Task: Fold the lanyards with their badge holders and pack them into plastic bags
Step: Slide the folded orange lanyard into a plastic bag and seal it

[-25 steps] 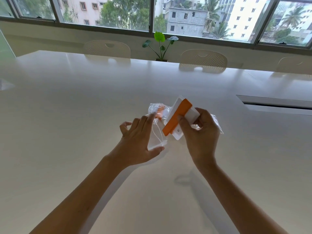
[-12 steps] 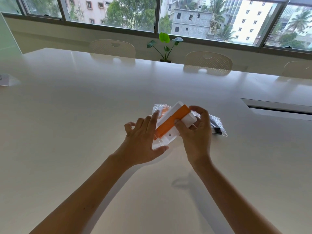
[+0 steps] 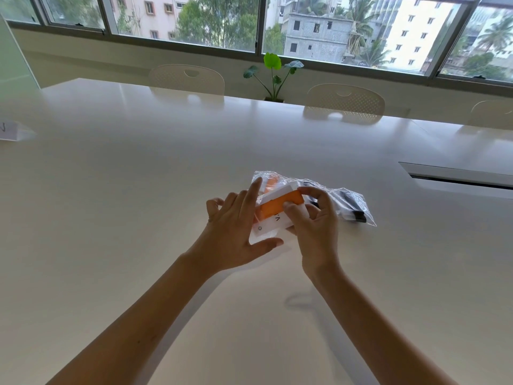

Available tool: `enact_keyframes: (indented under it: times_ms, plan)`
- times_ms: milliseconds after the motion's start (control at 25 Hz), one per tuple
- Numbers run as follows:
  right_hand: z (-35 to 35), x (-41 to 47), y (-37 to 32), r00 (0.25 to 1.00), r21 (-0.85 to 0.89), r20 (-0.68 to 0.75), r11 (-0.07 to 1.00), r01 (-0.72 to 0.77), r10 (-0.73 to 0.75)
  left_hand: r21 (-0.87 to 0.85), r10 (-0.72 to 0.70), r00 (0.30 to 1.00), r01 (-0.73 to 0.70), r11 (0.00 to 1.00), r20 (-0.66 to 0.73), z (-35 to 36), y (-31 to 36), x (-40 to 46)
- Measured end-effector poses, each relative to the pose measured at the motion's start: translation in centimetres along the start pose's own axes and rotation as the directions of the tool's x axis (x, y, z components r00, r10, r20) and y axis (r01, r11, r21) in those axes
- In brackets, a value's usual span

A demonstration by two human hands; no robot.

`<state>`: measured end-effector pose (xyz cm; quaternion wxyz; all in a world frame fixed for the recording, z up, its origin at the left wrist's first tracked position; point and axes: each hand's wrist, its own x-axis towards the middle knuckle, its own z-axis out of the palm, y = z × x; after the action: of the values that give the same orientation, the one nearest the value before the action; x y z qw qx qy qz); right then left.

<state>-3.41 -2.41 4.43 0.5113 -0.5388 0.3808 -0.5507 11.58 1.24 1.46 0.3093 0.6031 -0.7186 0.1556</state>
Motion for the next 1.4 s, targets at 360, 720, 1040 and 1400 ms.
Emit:
enact_keyframes:
  times_ms: [360, 720, 1040, 1400]
  plan:
    - [-0.3, 0.7, 0.4, 0.932, 0.047, 0.270, 0.964, -0.262, 0.240, -0.040, -0.105, 0.988, 0.111, 0.993, 0.117, 0.4, 0.3, 0.3]
    - [-1.6, 3.2, -1.2, 0.772, -0.288, 0.501, 0.917, -0.275, 0.390, -0.777, -0.080, 0.843, 0.524, 0.348, 0.533, -2.3, -3.6, 0.9]
    - [-1.3, 3.9, -1.4, 0.721, -0.338, 0.535, 0.894, -0.295, 0.440, -0.729, -0.190, 0.844, 0.531, 0.432, 0.502, -1.8, -3.5, 0.9]
    - [-1.8, 4.7, -2.0, 0.720, -0.364, 0.563, 0.904, -0.226, 0.406, -0.775, -0.412, 0.873, 0.444, 0.450, 0.261, -1.2, -1.3, 0.8]
